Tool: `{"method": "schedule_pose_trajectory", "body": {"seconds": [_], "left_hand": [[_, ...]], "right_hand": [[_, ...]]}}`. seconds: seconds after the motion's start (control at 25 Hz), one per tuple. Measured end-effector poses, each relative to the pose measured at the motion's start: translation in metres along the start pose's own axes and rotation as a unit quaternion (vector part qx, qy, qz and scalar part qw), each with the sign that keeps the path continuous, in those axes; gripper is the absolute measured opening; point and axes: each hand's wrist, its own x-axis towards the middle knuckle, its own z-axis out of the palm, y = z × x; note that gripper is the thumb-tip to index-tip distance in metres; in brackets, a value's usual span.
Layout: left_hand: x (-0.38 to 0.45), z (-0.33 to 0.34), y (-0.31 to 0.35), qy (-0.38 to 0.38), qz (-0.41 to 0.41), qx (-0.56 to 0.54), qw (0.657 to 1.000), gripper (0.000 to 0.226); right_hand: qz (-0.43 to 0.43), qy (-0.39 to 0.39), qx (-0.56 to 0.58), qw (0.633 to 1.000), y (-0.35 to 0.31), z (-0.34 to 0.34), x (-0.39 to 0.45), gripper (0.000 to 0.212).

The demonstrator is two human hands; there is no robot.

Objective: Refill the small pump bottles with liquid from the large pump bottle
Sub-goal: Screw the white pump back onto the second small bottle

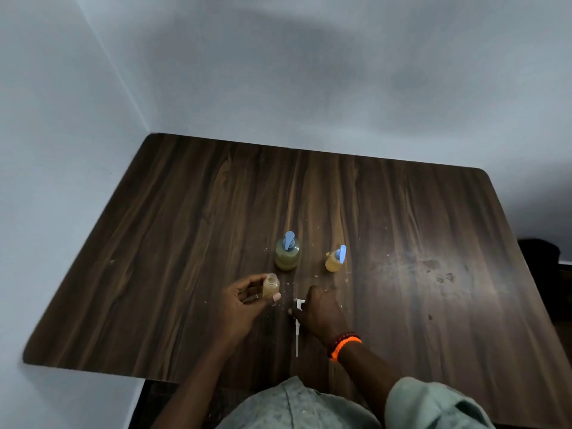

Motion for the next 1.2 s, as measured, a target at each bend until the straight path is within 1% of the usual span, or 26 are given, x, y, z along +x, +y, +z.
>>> {"method": "schedule_pose_trajectory", "body": {"seconds": [0.08,0.16,0.24,0.32,0.36,0.48,0.56,0.68,0.76,0.84,1.0,1.2], "left_hand": [[-0.002,0.002,0.002,-0.009,0.002,0.002,1.0,0.04],[-0.005,0.005,0.004,-0.015,0.006,0.001,1.0,0.04],[-0.006,0.007,0.006,-0.018,0.007,0.001,1.0,0.041],[-0.007,0.011,0.005,-0.022,0.007,0.0,1.0,0.042],[-0.007,0.013,0.005,-0.026,0.006,0.0,1.0,0.042],[-0.007,0.025,0.004,-0.049,0.005,-0.005,0.999,0.042],[-0.006,0.033,0.002,-0.063,0.004,-0.007,0.998,0.041],[-0.004,0.049,0.002,-0.104,0.007,-0.001,0.995,0.04],[-0.004,0.06,0.005,-0.127,0.015,0.002,0.992,0.04],[-0.003,0.071,0.007,-0.148,0.03,0.005,0.989,0.041],[-0.005,0.09,0.015,-0.18,0.053,0.015,0.982,0.042],[-0.008,0.103,0.03,-0.195,0.073,0.022,0.978,0.041]], "right_hand": [[0.008,-0.006,-0.001,1.0,-0.005,0.009,0.003,0.049],[0.024,-0.014,0.002,1.0,-0.008,0.012,0.005,0.048],[0.028,-0.01,0.019,0.999,-0.01,0.01,0.003,0.041],[0.015,0.031,0.075,0.997,-0.01,-0.001,-0.005,0.029],[0.008,0.061,0.116,0.991,-0.01,-0.009,-0.01,0.027],[0.004,0.137,0.257,0.956,-0.011,-0.052,-0.035,0.033],[-0.015,0.197,0.313,0.929,-0.013,-0.086,-0.051,0.036],[-0.098,0.269,0.382,0.879,-0.016,-0.135,-0.079,0.04],[-0.151,0.289,0.401,0.856,-0.02,-0.156,-0.094,0.041],[-0.177,0.302,0.401,0.846,-0.022,-0.167,-0.104,0.04],[-0.187,0.333,0.389,0.838,-0.014,-0.172,-0.113,0.039],[-0.203,0.331,0.385,0.837,-0.005,-0.172,-0.117,0.04]]}}
